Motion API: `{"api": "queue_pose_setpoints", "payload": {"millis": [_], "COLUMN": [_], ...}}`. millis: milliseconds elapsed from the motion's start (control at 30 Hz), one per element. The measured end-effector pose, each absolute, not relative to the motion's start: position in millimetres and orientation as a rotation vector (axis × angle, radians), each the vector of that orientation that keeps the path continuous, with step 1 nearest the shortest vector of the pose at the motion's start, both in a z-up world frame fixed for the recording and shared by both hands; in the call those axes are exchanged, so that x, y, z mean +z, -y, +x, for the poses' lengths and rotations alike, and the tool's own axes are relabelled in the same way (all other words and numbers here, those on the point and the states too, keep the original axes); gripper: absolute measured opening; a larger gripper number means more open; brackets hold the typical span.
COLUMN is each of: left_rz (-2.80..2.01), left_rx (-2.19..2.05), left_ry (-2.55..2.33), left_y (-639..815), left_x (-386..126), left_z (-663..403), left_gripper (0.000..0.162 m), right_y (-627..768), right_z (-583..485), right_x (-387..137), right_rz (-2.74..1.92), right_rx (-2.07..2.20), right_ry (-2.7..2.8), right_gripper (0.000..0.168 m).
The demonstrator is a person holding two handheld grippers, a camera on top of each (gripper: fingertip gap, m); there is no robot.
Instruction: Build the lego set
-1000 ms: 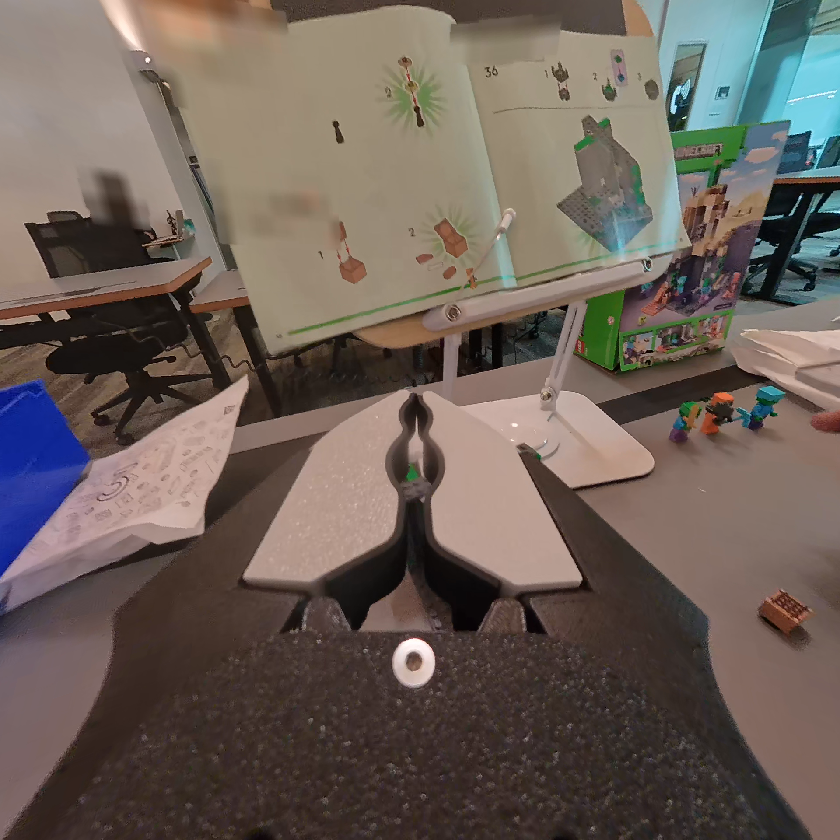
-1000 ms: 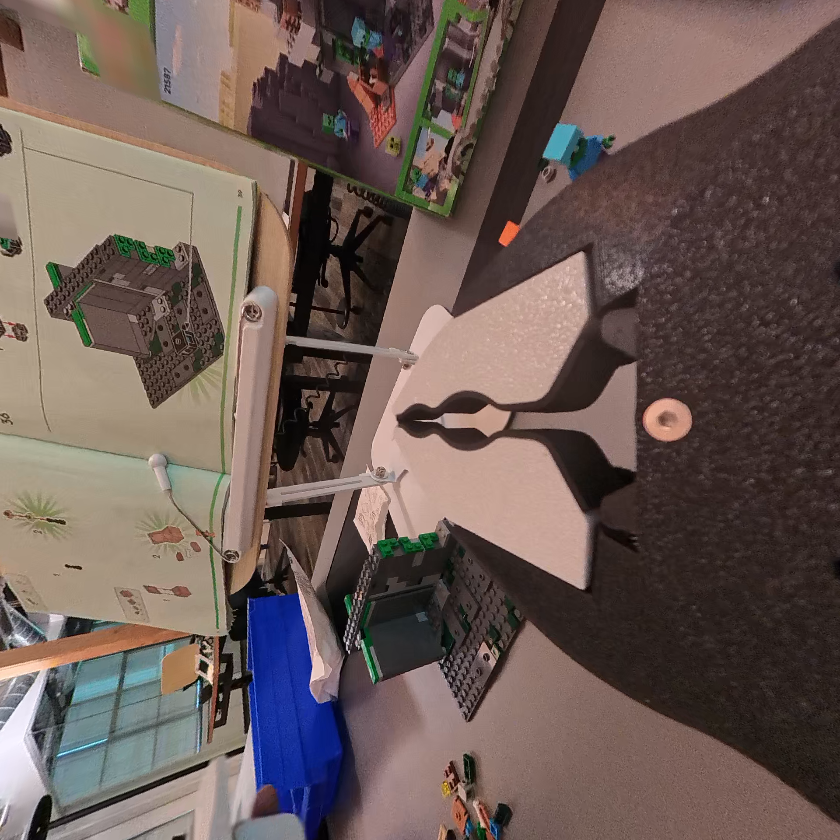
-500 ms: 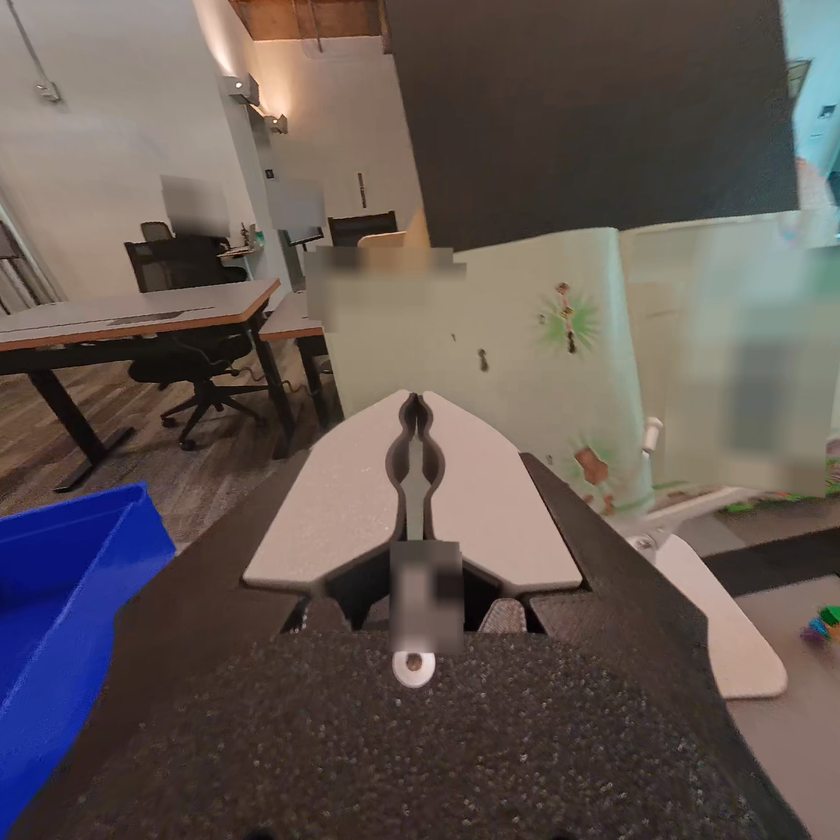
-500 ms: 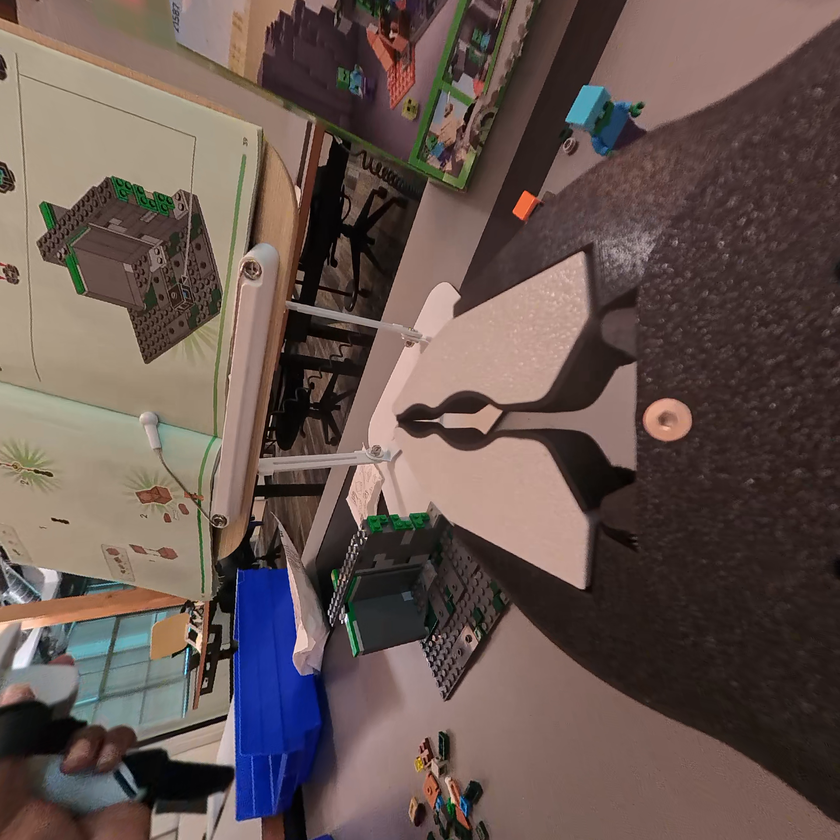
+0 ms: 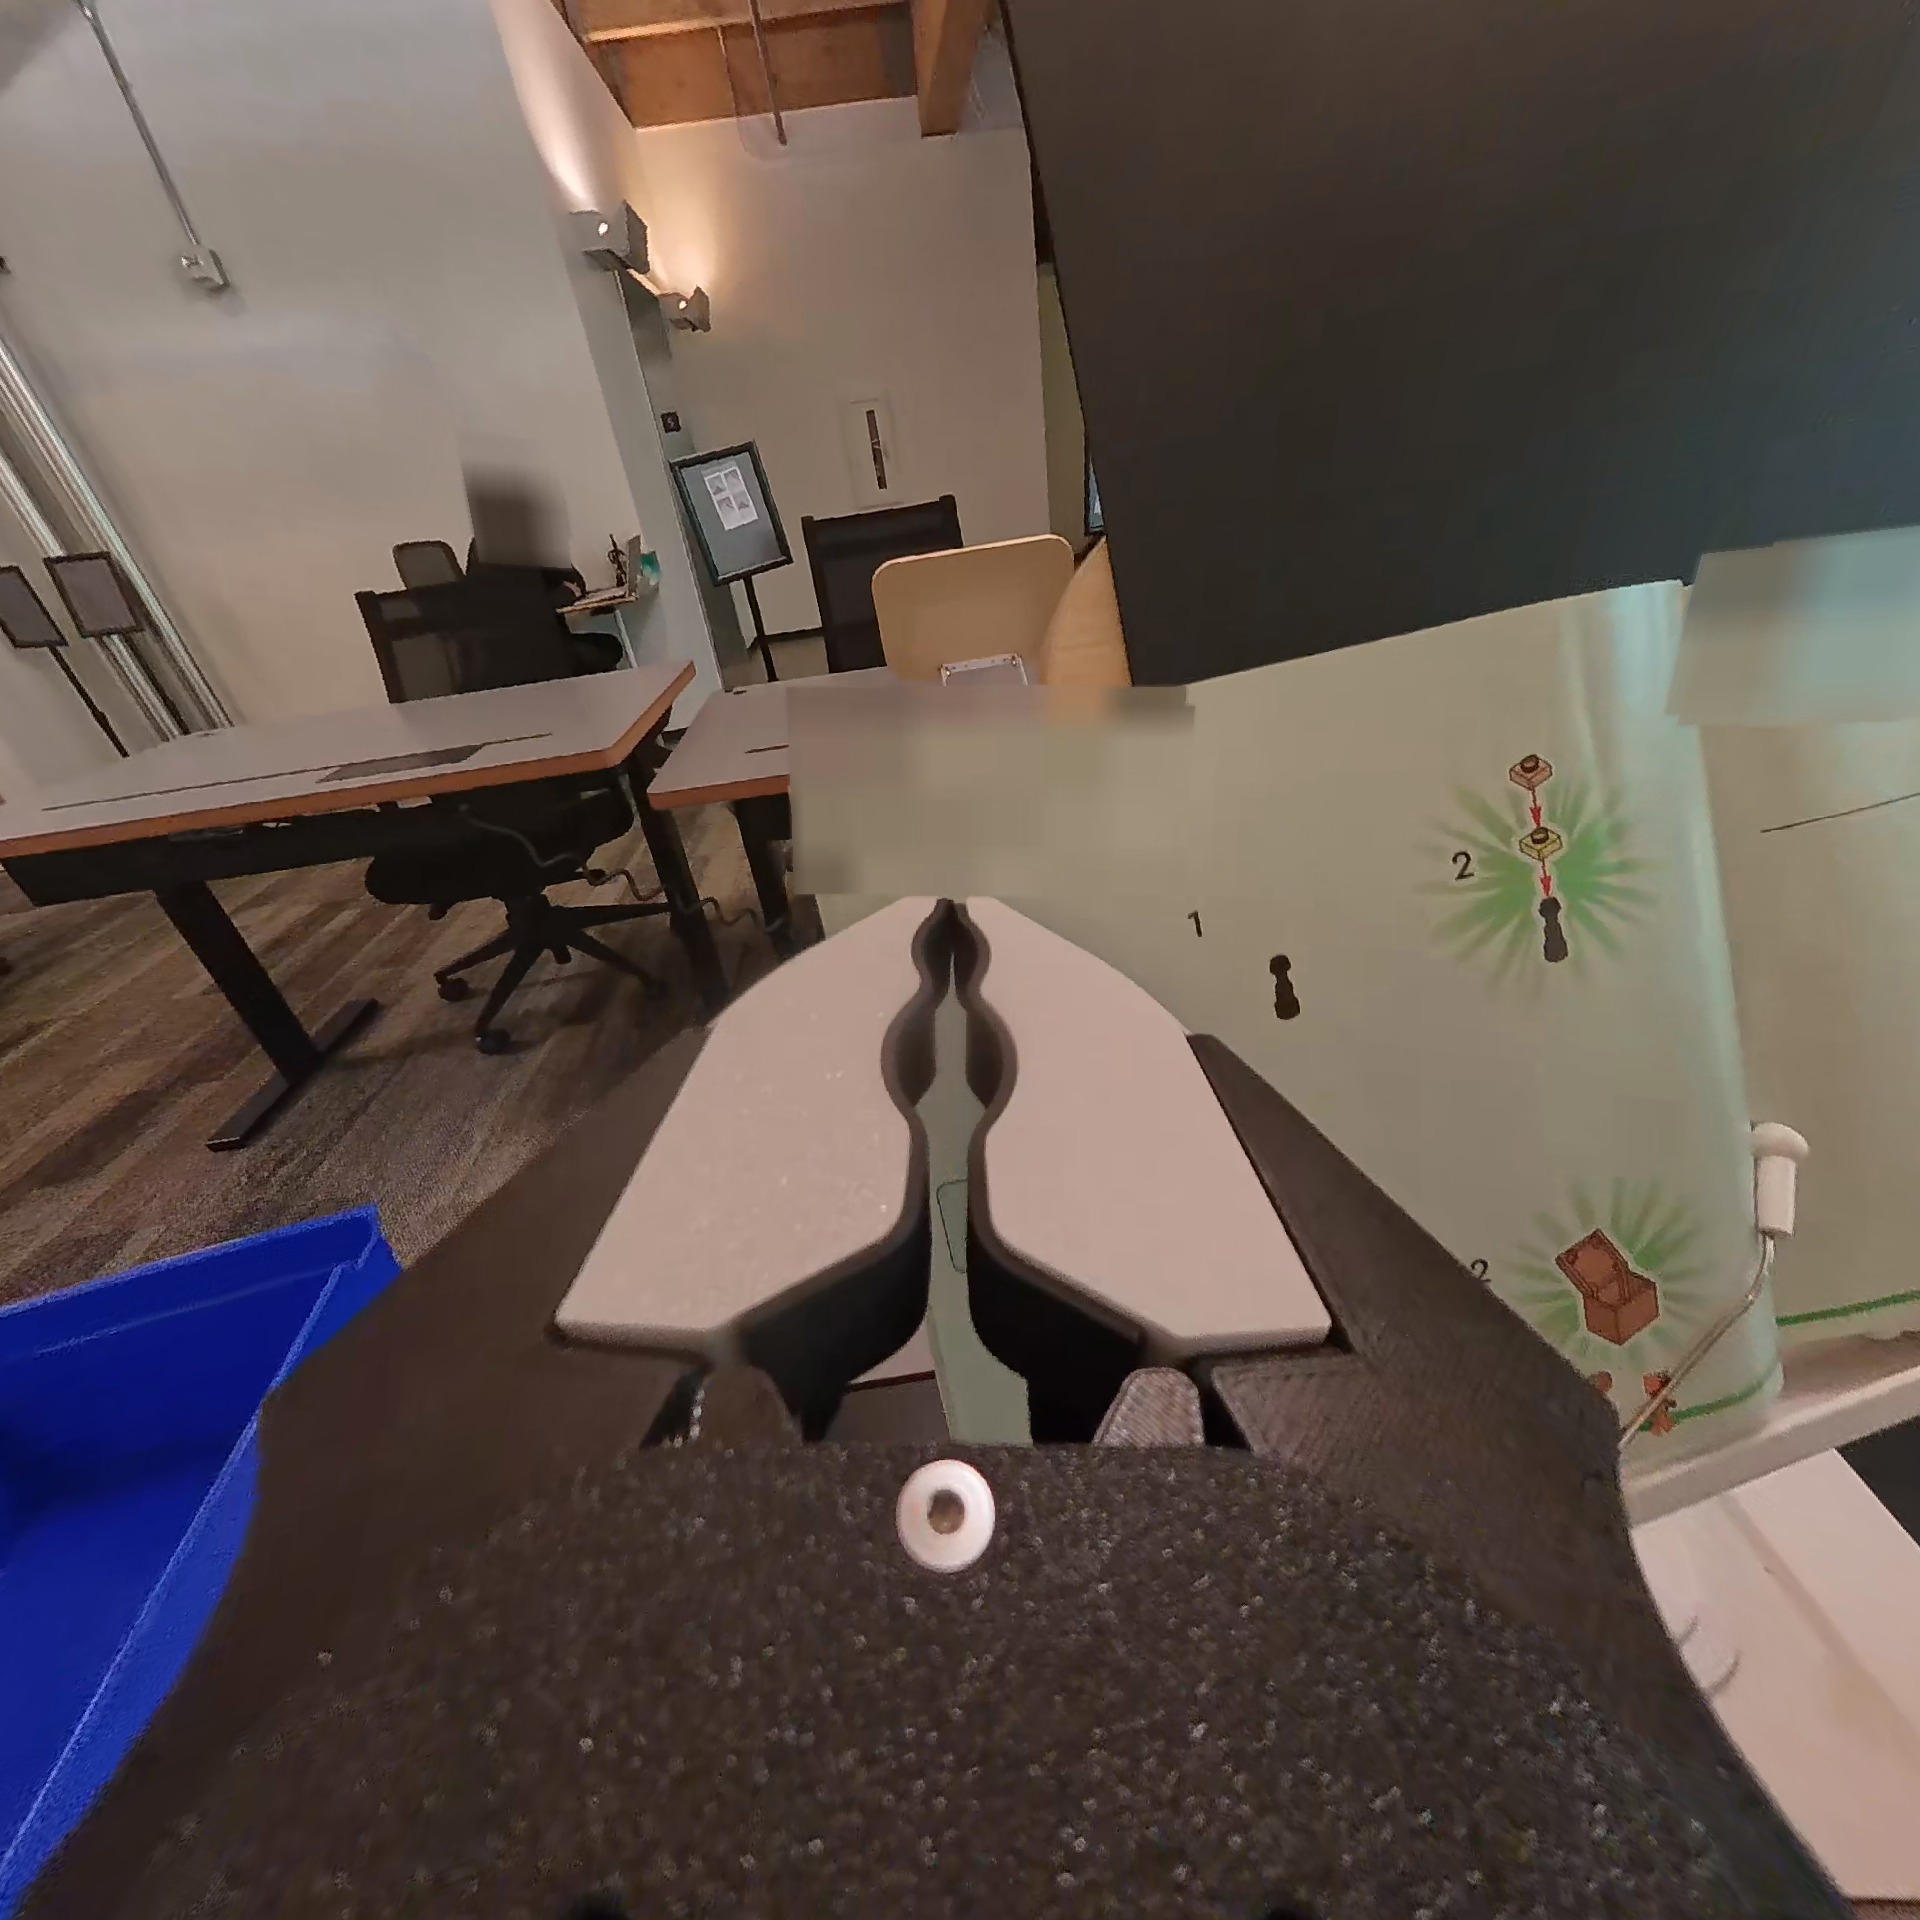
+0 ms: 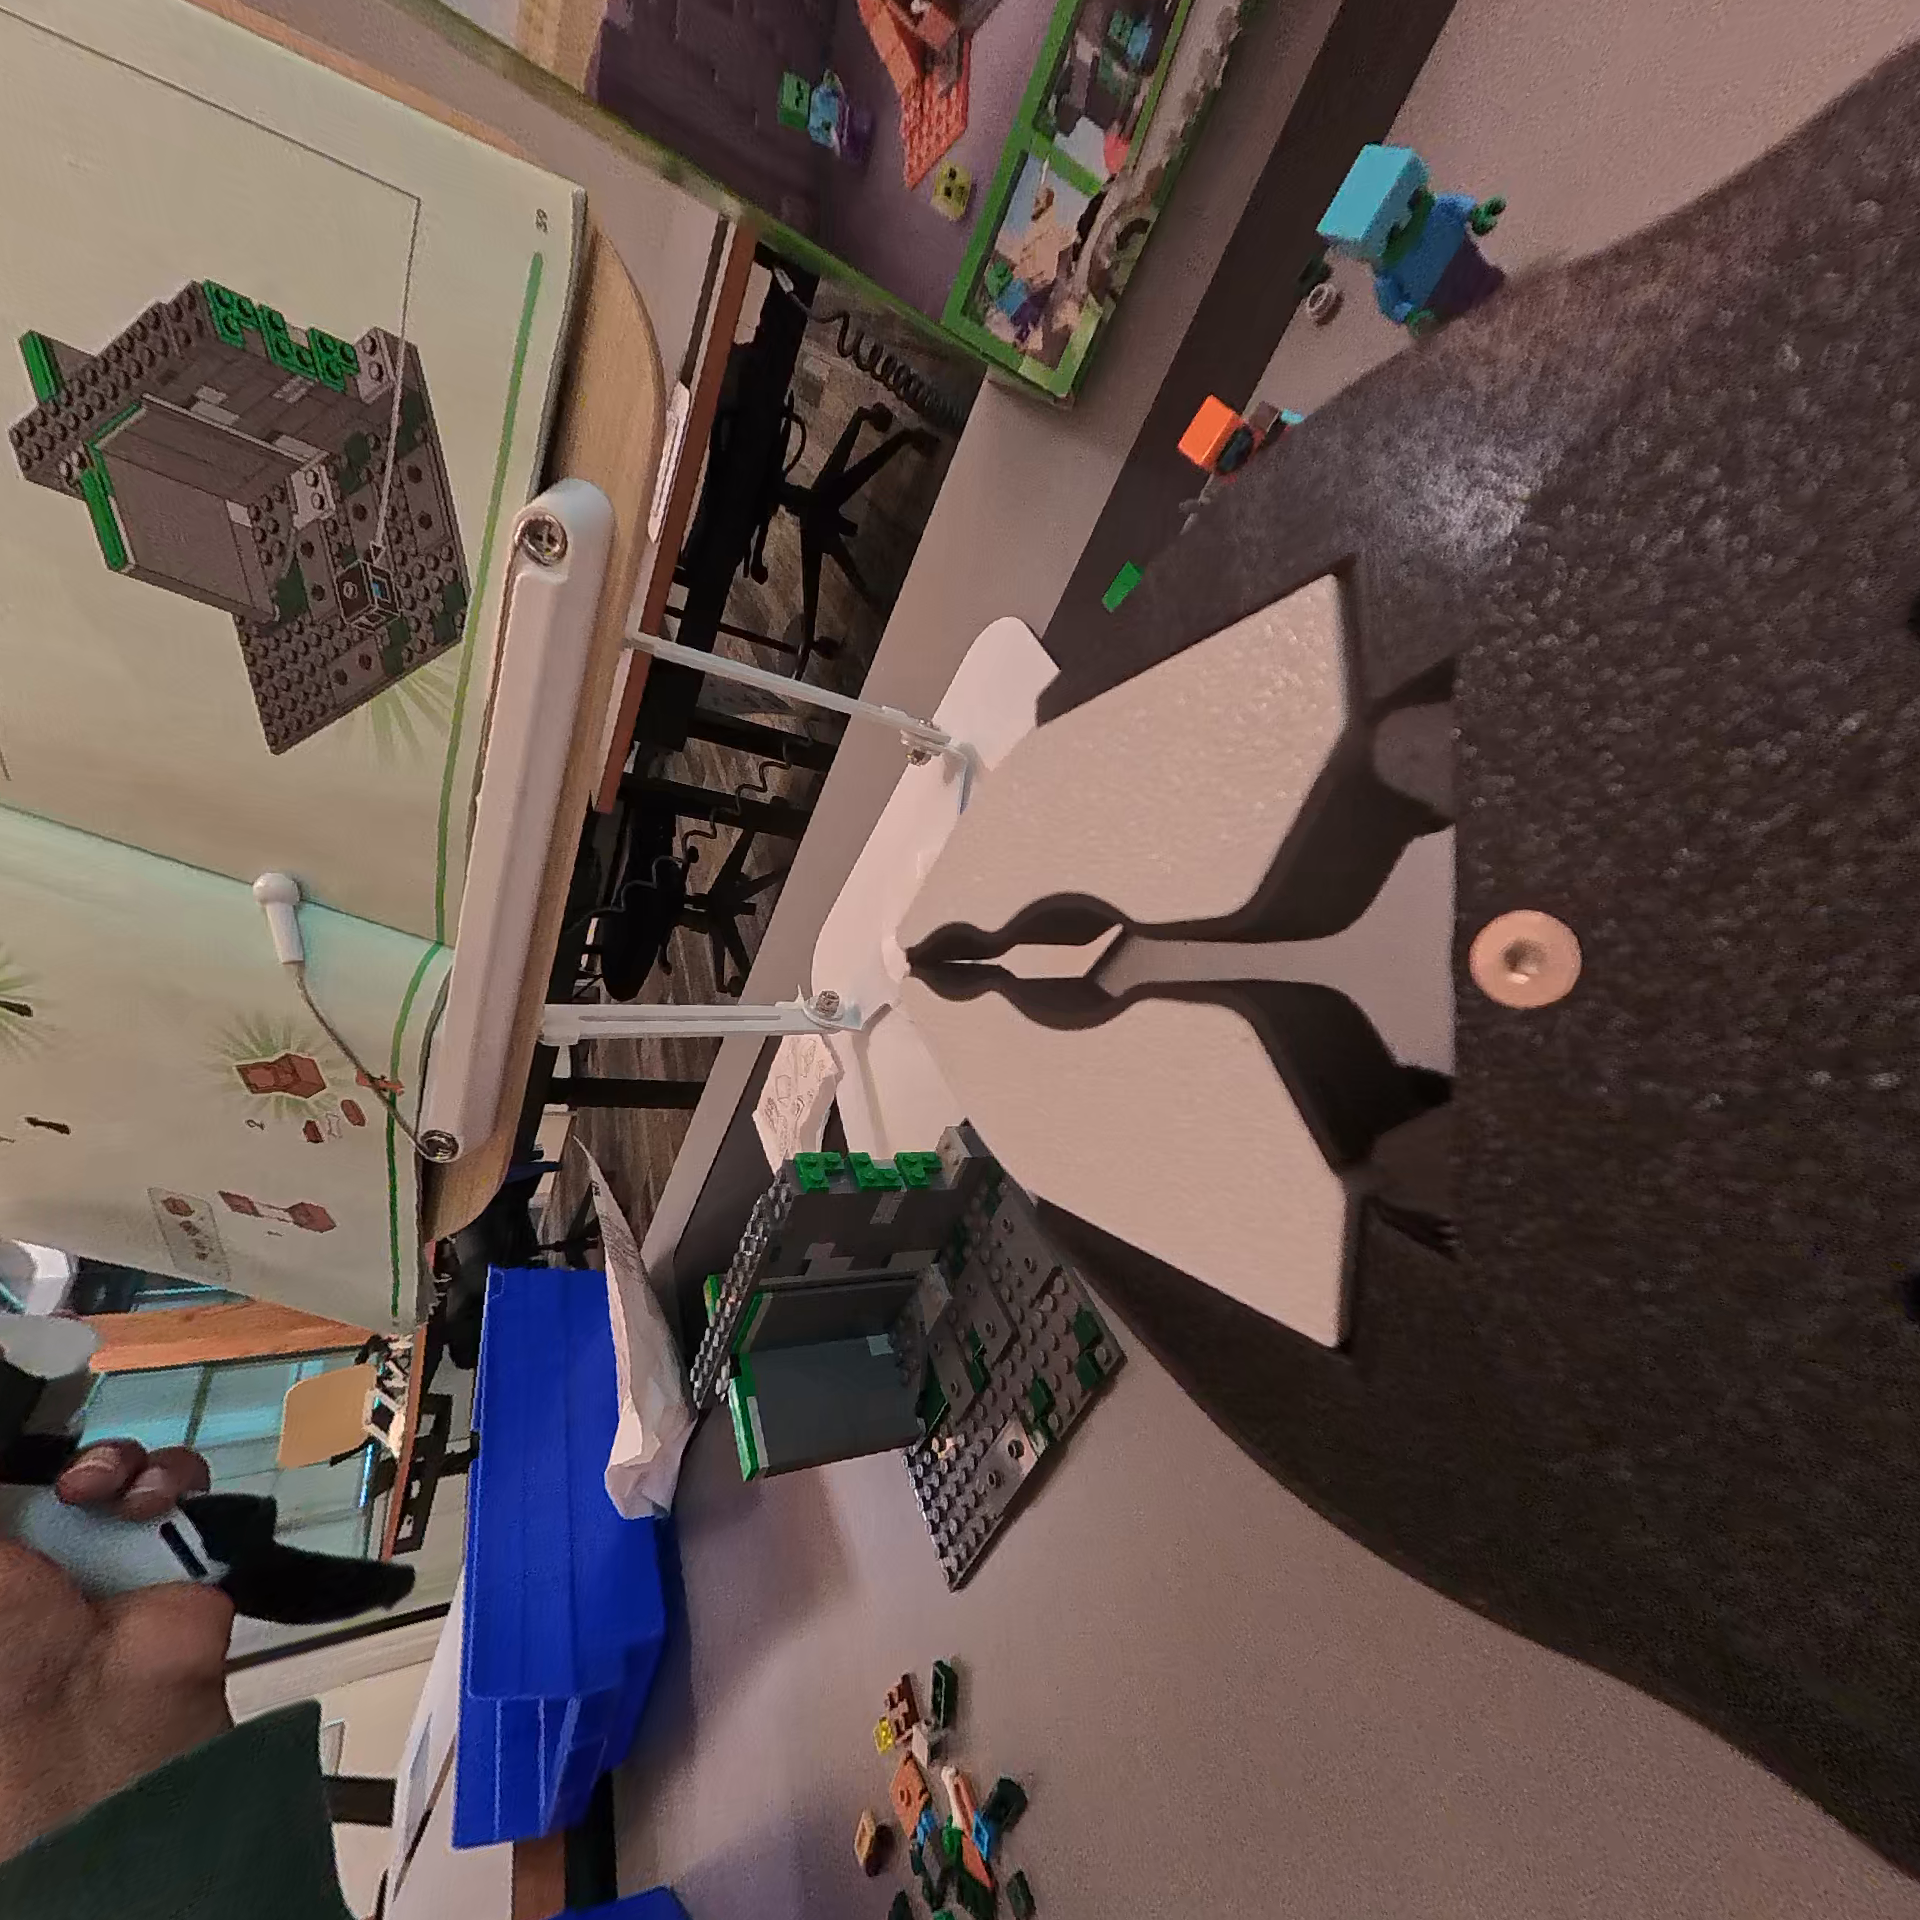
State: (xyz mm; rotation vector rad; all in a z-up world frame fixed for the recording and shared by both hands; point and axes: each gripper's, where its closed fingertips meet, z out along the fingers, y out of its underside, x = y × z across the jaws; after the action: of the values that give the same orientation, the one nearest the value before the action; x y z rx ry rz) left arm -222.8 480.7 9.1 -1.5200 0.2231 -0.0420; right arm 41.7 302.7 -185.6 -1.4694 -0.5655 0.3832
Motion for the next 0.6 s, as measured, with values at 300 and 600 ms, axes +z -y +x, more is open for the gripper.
{"api": "queue_pose_setpoints", "payload": {"millis": [300,600], "left_rz": [-1.507,-1.500], "left_rx": [-0.030,-0.028], "left_ry": [-0.219,-0.235], "left_y": [-485.9,-481.9], "left_x": [13.3,14.9], "left_z": [-224.7,-217.9], "left_gripper": [0.000,0.000], "right_y": [-304.0,-302.4], "right_z": [39.9,39.3], "right_x": [-191.0,-188.8], "right_rz": [-1.488,-1.480], "right_rx": [0.403,0.404], "right_ry": [0.571,0.574], "right_gripper": [0.000,0.000]}}
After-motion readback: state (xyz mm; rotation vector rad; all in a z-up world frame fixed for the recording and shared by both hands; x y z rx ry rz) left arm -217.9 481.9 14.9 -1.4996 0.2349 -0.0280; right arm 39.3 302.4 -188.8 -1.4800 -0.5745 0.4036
